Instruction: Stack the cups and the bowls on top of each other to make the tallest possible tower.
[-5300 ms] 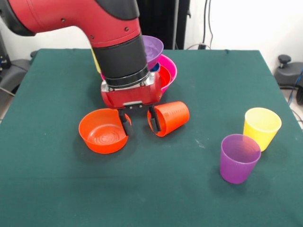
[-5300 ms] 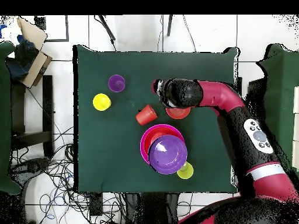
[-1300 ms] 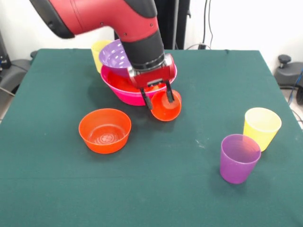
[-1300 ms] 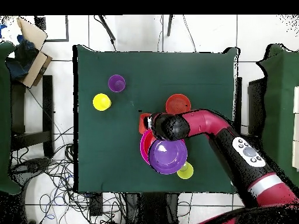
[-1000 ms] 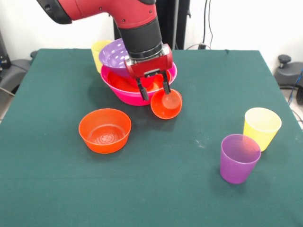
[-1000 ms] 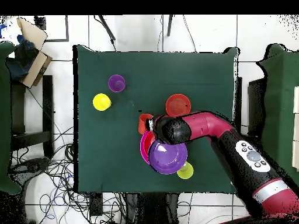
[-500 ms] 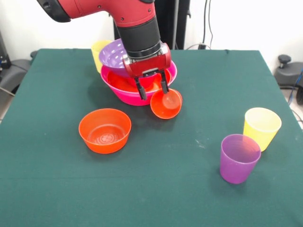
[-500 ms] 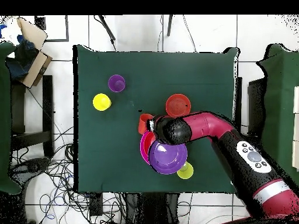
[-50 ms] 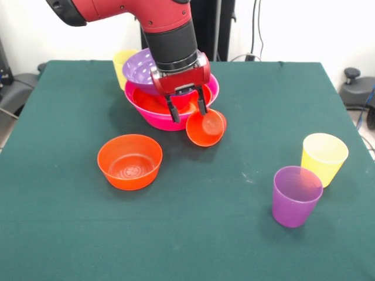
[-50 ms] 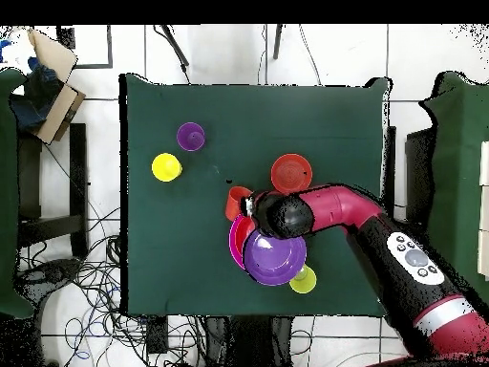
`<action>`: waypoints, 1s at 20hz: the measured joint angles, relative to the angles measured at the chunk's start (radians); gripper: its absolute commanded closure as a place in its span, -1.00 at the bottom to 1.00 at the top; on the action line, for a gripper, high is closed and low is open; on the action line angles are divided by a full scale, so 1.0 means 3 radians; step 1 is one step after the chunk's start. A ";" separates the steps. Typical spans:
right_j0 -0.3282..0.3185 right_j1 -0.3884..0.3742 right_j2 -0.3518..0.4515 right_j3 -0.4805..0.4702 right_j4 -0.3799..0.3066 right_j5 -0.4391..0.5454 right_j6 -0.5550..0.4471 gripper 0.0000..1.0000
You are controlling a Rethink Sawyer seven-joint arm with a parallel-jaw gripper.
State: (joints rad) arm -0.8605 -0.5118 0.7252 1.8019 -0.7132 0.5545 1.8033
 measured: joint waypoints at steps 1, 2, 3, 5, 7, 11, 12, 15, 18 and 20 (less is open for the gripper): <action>0.0019 -0.0001 -0.0033 0.0004 0.0000 -0.0044 0.0000 -1.00; 0.0048 -0.0001 -0.0080 0.0006 -0.0004 -0.0102 0.0000 -1.00; 0.0074 -0.0001 -0.0119 0.0008 -0.0013 -0.0153 0.0000 -1.00; 0.0148 0.0000 -0.0223 0.0013 -0.0030 -0.0309 0.0001 -1.00; 0.0209 0.0002 -0.0304 0.0018 -0.0038 -0.0433 0.0001 -1.00; 0.0357 0.0036 -0.0496 0.0039 -0.0036 -0.0713 0.0004 -1.00; 0.0397 0.0047 -0.0547 0.0049 -0.0037 -0.0775 0.0009 -1.00; 0.0493 0.0062 -0.0664 0.0089 -0.0035 -0.0933 0.0024 -1.00; 0.0596 0.0059 -0.0787 0.0157 -0.0029 -0.1138 0.0034 -1.00; 0.0624 0.0055 -0.0819 0.0188 -0.0019 -0.1204 0.0034 -1.00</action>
State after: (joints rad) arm -0.6732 -0.4953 0.4796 1.8583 -0.7189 0.1933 1.8135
